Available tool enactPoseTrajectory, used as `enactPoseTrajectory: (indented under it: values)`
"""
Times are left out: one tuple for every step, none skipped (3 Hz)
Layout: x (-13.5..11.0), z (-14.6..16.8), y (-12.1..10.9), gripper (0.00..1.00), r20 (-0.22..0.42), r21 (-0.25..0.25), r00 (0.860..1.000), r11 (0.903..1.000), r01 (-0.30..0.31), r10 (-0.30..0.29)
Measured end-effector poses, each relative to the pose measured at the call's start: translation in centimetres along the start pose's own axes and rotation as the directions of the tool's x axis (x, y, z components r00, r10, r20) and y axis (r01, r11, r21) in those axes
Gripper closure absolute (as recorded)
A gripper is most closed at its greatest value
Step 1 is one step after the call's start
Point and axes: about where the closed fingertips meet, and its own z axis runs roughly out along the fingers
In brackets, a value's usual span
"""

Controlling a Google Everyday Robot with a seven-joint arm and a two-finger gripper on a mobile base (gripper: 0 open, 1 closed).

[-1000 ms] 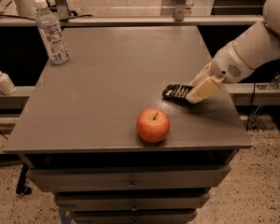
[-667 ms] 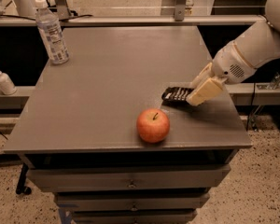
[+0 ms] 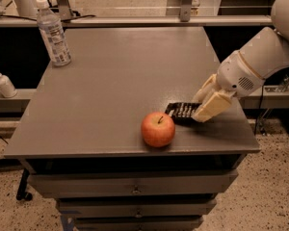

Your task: Move rxbar chocolate near apple

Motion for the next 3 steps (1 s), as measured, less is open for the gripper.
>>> enactPoseTrajectory:
  values:
    - [0.27, 0.41, 1.07, 0.82, -0.023, -0.016, 0.999, 0.9991, 0.039, -0.039]
    - [0.43, 0.43, 1.47, 0.59, -0.042, -0.019, 0.997, 0.9974, 0.070, -0.071]
    - [0.51, 0.32, 1.64, 0.36, -0.056, -0.021, 0.994, 0.9955, 0.092, -0.094]
